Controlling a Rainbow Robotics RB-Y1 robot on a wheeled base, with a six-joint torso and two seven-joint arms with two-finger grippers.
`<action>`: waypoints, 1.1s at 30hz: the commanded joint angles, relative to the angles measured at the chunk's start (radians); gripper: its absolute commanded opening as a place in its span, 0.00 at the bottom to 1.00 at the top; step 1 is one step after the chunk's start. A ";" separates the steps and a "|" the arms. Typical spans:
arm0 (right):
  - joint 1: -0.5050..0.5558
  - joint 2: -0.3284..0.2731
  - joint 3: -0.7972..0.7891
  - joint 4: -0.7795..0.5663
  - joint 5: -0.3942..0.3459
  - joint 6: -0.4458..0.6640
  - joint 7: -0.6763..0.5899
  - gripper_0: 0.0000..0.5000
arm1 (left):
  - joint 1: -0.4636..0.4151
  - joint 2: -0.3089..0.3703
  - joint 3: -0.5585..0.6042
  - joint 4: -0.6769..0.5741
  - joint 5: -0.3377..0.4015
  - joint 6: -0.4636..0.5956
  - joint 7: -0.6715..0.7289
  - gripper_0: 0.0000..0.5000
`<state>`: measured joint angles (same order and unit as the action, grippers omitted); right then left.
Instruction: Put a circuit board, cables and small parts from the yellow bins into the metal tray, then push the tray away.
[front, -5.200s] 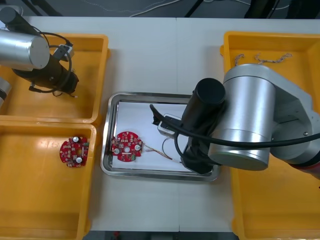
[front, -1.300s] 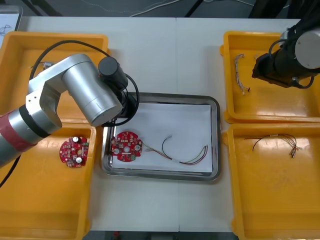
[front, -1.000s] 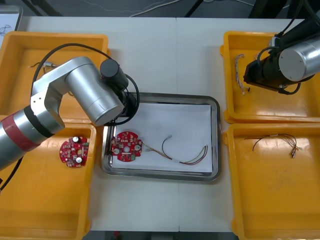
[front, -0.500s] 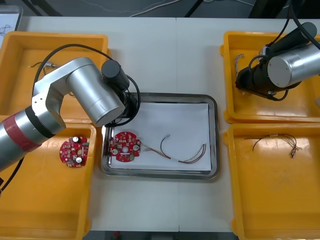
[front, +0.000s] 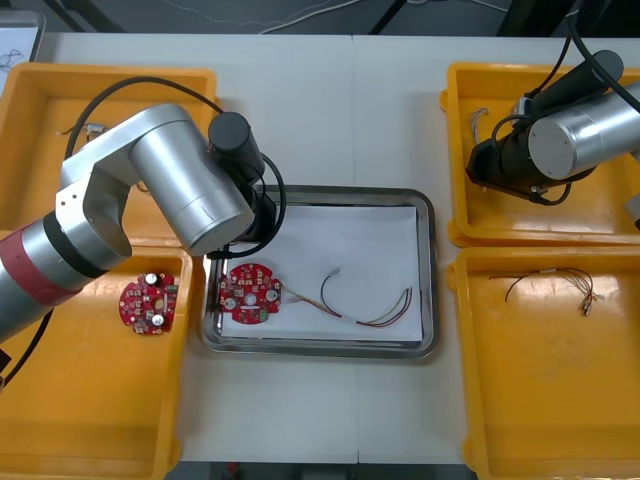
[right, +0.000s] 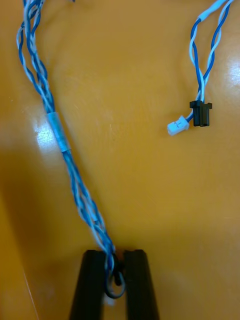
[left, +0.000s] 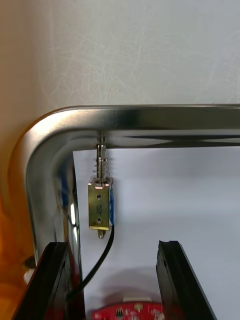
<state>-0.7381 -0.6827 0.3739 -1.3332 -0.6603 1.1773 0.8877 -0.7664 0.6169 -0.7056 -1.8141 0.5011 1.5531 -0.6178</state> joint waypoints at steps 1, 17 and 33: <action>-0.041 0.005 0.014 -0.001 -0.007 -0.007 0.048 0.00 | -0.010 -0.017 0.092 -0.086 0.043 0.082 -0.020 1.00; -0.041 -0.046 -0.109 -0.057 -0.035 0.174 0.108 0.00 | -0.083 0.011 0.345 -0.152 0.208 0.332 -0.092 1.00; -0.023 -0.130 -0.230 -0.064 -0.077 0.426 0.192 0.00 | -0.074 0.133 0.537 -0.002 0.292 0.363 -0.445 1.00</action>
<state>-0.7420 -0.7596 0.1952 -1.3660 -0.7211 1.5834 1.0344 -0.8042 0.6821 -0.2308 -1.8490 0.7767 1.9115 -1.0046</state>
